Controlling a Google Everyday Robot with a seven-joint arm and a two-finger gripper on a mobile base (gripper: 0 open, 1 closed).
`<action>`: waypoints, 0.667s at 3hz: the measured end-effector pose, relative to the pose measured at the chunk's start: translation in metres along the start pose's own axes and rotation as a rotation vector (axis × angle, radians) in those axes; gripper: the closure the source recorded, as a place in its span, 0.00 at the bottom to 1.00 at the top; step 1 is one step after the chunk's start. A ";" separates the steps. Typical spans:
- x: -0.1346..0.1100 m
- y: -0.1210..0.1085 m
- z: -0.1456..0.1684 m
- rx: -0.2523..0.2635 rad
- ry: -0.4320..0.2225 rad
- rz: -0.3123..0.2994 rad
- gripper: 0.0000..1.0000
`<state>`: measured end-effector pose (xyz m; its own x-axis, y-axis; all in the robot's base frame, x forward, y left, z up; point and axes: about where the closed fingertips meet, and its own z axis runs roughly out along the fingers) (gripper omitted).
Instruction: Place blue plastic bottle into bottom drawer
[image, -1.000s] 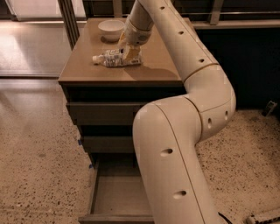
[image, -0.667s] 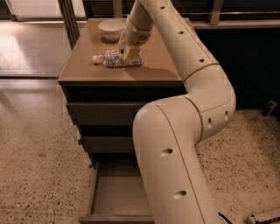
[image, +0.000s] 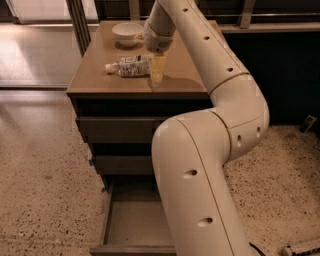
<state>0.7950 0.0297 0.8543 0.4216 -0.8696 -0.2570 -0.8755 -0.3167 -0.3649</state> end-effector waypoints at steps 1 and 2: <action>0.000 0.000 0.000 0.000 0.000 0.000 0.00; -0.001 0.000 0.009 -0.010 -0.011 0.007 0.00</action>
Offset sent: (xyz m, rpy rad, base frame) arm 0.0043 0.0027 -0.0095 0.0045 0.0587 0.0039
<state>0.7962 0.0342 0.8463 0.4179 -0.8677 -0.2691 -0.8807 -0.3143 -0.3543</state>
